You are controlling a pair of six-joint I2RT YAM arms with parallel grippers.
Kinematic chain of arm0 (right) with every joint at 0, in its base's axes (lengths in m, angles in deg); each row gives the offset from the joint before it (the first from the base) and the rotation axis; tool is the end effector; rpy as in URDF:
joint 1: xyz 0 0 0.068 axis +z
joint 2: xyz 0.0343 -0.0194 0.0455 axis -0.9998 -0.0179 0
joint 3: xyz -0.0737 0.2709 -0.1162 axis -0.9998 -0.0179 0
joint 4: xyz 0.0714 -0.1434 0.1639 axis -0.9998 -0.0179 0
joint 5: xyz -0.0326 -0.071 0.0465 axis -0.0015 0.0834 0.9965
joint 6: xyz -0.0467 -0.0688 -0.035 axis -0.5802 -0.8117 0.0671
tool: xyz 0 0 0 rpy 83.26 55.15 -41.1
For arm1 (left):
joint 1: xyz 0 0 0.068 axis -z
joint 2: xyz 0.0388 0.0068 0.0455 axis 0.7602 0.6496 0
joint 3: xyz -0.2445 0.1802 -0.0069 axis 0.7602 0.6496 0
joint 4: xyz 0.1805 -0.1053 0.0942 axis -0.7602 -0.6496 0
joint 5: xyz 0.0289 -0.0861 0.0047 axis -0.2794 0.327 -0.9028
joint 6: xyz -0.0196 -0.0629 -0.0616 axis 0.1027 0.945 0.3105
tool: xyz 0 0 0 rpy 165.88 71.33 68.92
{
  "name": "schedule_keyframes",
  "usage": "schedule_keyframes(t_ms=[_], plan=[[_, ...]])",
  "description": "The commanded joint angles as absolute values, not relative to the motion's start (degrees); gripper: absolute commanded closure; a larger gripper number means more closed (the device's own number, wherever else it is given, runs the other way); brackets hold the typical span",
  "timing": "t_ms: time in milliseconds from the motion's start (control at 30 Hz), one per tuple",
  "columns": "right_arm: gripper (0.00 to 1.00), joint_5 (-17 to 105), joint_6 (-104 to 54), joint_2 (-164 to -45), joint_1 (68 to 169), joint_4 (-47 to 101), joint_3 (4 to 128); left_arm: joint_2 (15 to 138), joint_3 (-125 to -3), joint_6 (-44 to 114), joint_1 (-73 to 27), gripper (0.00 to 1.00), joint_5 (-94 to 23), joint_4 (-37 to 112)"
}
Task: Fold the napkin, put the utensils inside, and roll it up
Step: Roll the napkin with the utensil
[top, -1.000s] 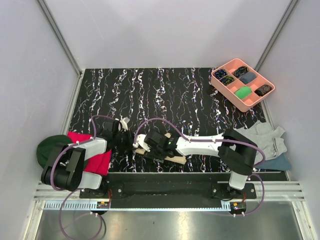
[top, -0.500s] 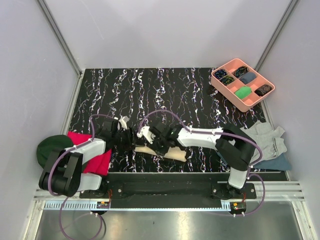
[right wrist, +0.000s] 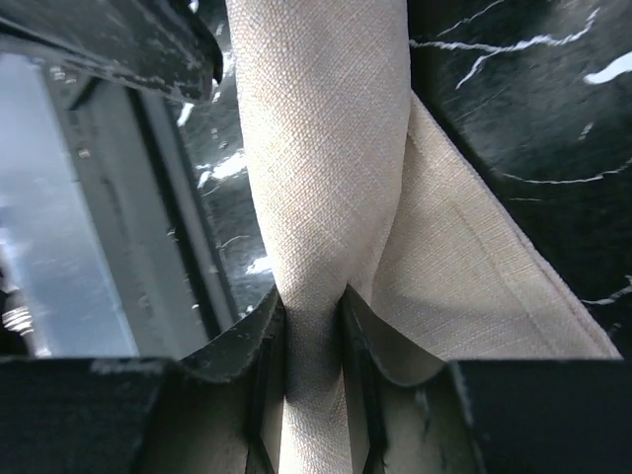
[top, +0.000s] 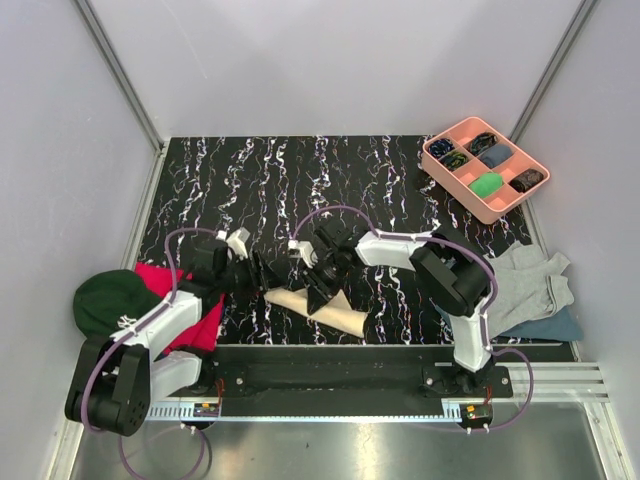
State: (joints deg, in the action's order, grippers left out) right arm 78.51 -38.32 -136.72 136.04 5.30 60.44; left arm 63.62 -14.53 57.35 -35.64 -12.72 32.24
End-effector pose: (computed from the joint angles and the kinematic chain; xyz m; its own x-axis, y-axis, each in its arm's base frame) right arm 0.2234 0.3194 0.1605 -0.5367 -0.7004 -0.4705 -0.7939 0.2304 0.5628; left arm 0.1731 -0.0855 0.1917 -0.8645 -0.2852 -0.4139 0.1057 0.7019 -0.7044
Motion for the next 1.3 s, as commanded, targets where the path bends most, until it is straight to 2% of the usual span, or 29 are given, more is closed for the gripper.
schedule_keyframes(t_ms=[0,300,500,633,733,867,1000,1267], plan=[[0.70,88.60,-36.91,-141.15,133.98,1.06,62.09,61.55,-11.88,58.03,-35.95,0.41,-12.85,34.89],[0.70,95.20,-36.47,-146.95,131.25,-0.44,64.91,62.07,-9.15,59.70,-35.95,0.46,-11.01,39.90],[0.70,96.96,-36.12,-149.24,129.76,-0.96,66.66,64.18,-7.66,59.96,-35.95,0.53,-9.33,41.92],[0.70,97.39,-36.03,-149.94,129.58,-1.66,67.89,66.20,-7.57,59.87,-35.95,0.62,-8.98,43.33],[0.69,97.22,-36.21,-150.12,129.49,-2.28,68.51,68.22,-8.09,59.79,-35.95,0.73,-9.42,44.56],[0.62,94.68,-35.95,-149.15,129.58,-3.16,69.04,71.21,-9.58,59.35,-35.95,0.92,-9.68,43.86],[0.56,88.89,-35.16,-145.82,129.58,-3.34,68.95,72.09,-11.08,58.47,-35.95,1.00,-10.21,41.23],[0.41,70.52,-34.80,-132.73,130.10,0.61,66.23,74.37,-13.54,56.97,-35.95,1.00,-10.83,36.04]])
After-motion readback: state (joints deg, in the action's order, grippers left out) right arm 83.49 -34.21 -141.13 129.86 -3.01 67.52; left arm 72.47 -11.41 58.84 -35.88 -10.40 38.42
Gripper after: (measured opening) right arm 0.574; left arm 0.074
